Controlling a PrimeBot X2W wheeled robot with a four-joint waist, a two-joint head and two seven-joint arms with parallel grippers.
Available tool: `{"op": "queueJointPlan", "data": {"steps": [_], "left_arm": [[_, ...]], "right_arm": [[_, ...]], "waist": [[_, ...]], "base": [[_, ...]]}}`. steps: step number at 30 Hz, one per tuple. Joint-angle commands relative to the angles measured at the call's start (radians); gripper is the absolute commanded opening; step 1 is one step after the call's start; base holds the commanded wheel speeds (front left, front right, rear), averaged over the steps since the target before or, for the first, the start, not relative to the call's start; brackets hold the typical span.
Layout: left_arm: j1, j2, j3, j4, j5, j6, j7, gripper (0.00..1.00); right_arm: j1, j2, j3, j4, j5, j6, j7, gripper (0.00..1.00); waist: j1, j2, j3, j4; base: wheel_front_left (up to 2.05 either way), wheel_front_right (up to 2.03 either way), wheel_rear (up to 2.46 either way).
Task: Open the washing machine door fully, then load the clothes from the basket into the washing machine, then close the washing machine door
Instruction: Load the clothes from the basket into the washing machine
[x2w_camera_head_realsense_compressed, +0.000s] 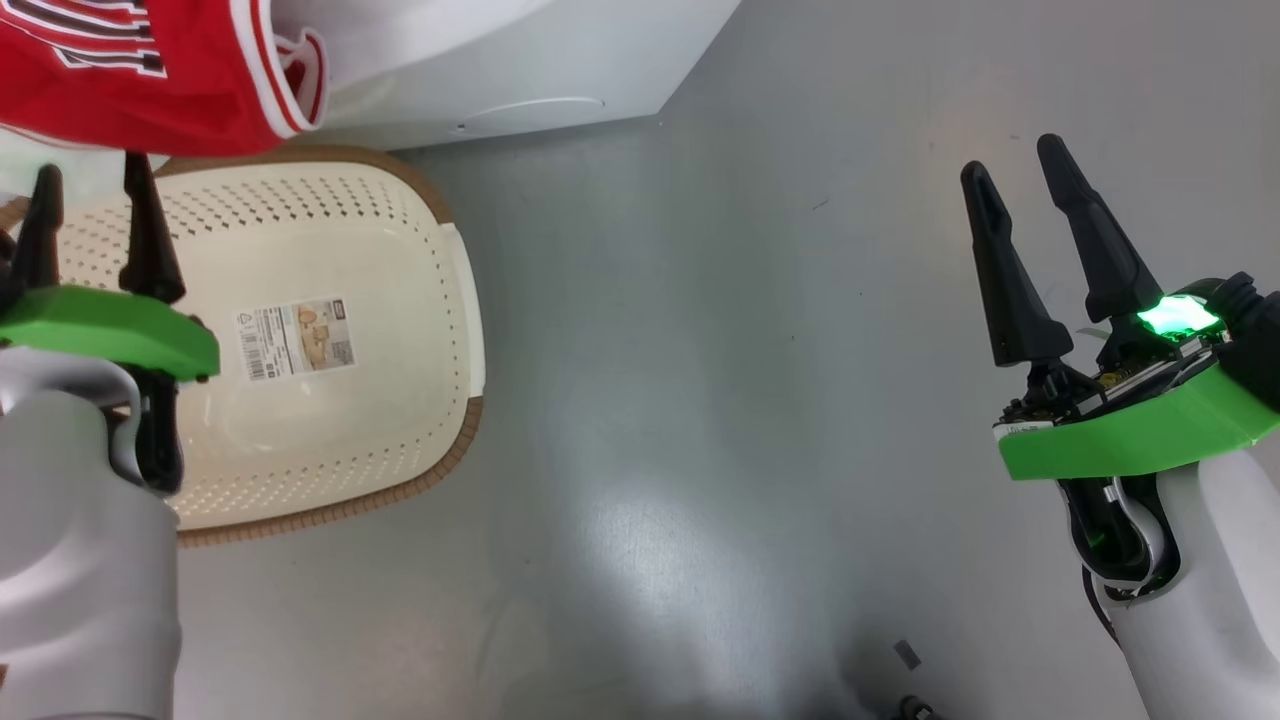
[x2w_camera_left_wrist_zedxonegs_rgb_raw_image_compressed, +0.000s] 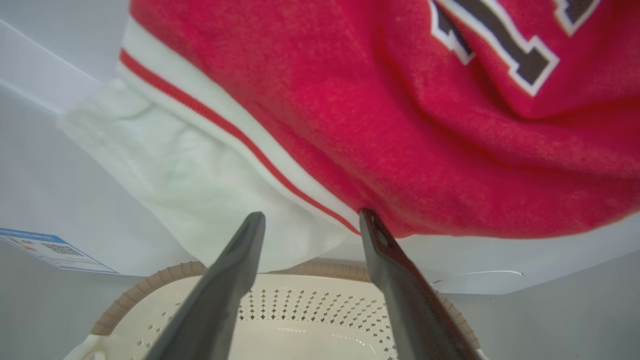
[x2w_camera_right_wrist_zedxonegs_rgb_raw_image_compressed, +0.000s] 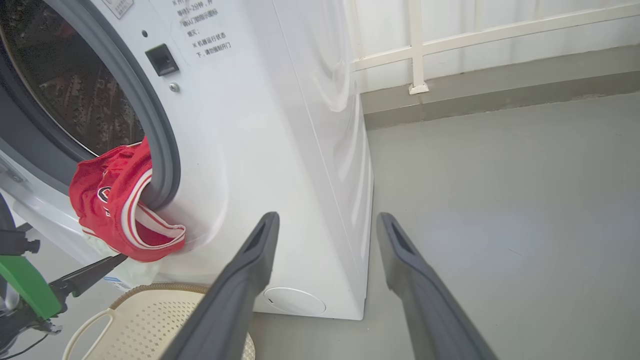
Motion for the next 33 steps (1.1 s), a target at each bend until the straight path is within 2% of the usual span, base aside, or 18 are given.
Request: {"op": "queueJointPlan", "data": {"steps": [1, 9, 17, 27, 28, 29, 30, 31, 33], "left_arm": [[-0.006, 0.043, 0.016, -0.005, -0.006, -0.005, -0.004, 1.00], [-0.090, 0.066, -0.003, 0.035, 0.010, -0.008, -0.004, 1.00], [-0.133, 0.071, -0.015, 0.009, 0.049, -0.008, -0.004, 1.00], [-0.137, 0.071, 0.016, -0.049, 0.069, -0.002, -0.004, 1.00], [-0.135, 0.069, 0.016, -0.050, 0.071, -0.003, -0.004, 0.94], [-0.132, 0.066, 0.016, -0.051, 0.073, -0.003, -0.004, 0.49], [-0.129, 0.064, 0.015, -0.050, 0.074, -0.004, -0.004, 0.16], [-0.126, 0.062, 0.014, -0.047, 0.074, -0.004, -0.004, 0.00], [-0.121, 0.057, 0.011, -0.040, 0.073, -0.006, -0.004, 0.00]], "right_arm": [[0.020, -0.005, 0.012, -0.027, 0.010, 0.002, -0.005, 1.00], [0.009, -0.008, 0.018, -0.034, 0.011, 0.002, -0.005, 1.00], [0.006, -0.008, 0.014, -0.032, 0.010, 0.002, -0.005, 1.00], [0.005, -0.005, 0.009, -0.029, 0.004, 0.002, -0.005, 1.00], [0.004, -0.005, 0.009, -0.029, 0.003, 0.002, -0.005, 1.00], [0.004, -0.004, 0.008, -0.029, 0.002, 0.002, -0.005, 1.00], [0.004, -0.003, 0.009, -0.028, 0.001, 0.002, -0.005, 1.00], [0.004, -0.003, 0.009, -0.027, 0.001, 0.002, -0.005, 1.00], [0.004, -0.002, 0.010, -0.026, 0.000, 0.002, -0.005, 1.00]], "waist": [[0.0000, 0.0000, 0.005, -0.002], [0.0000, 0.0000, 0.027, -0.007], [0.0000, 0.0000, 0.035, -0.012], [0.0000, 0.0000, 0.034, -0.011], [0.0000, 0.0000, 0.033, -0.010], [0.0000, 0.0000, 0.033, -0.008], [0.0000, 0.0000, 0.032, -0.007], [0.0000, 0.0000, 0.031, -0.006], [0.0000, 0.0000, 0.028, -0.004]], "base": [[0.00, 0.00, 0.00], [0.00, 0.00, 0.00], [0.00, 0.00, 0.00], [0.00, 0.00, 0.00], [0.00, 0.00, 0.00], [0.00, 0.00, 0.00], [0.00, 0.00, 0.00], [0.00, 0.00, 0.00], [0.00, 0.00, 0.00]]}}
